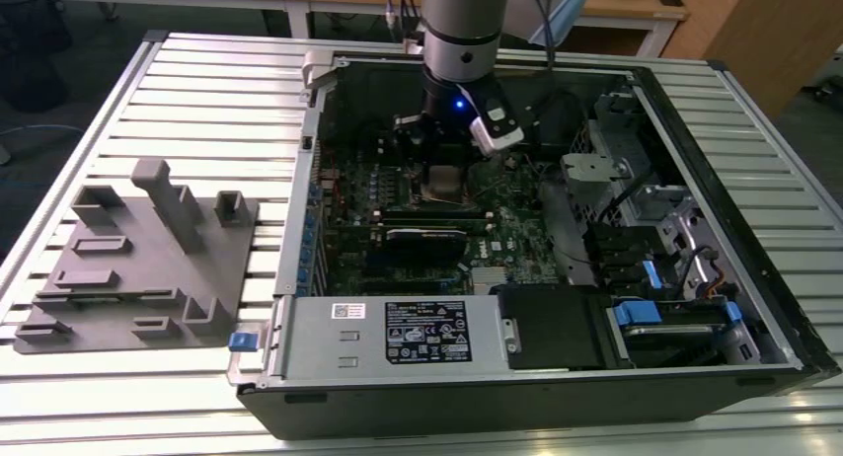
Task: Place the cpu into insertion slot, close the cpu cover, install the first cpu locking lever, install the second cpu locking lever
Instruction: 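Place the cpu into insertion slot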
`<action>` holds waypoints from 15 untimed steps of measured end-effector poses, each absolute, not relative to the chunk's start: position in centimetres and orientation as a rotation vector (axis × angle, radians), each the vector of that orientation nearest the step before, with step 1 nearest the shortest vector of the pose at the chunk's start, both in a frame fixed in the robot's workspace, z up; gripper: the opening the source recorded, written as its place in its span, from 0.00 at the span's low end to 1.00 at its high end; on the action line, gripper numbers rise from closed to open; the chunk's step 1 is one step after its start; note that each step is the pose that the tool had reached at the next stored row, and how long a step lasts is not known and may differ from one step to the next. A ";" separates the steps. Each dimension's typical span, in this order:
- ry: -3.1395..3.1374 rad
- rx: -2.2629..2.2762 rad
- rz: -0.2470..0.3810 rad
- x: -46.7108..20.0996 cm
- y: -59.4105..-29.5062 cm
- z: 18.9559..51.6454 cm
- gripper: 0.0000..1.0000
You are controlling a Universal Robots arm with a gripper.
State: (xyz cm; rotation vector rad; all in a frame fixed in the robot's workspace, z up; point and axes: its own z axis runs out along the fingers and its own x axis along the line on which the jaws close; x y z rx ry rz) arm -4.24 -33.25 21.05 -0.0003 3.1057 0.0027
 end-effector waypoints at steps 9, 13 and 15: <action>3.106 0.000 0.003 -4.2 -33.2 20.7 0.54; 3.106 0.000 0.003 -4.2 -33.2 20.8 0.54; 3.106 0.000 0.003 -4.2 -33.2 21.1 0.54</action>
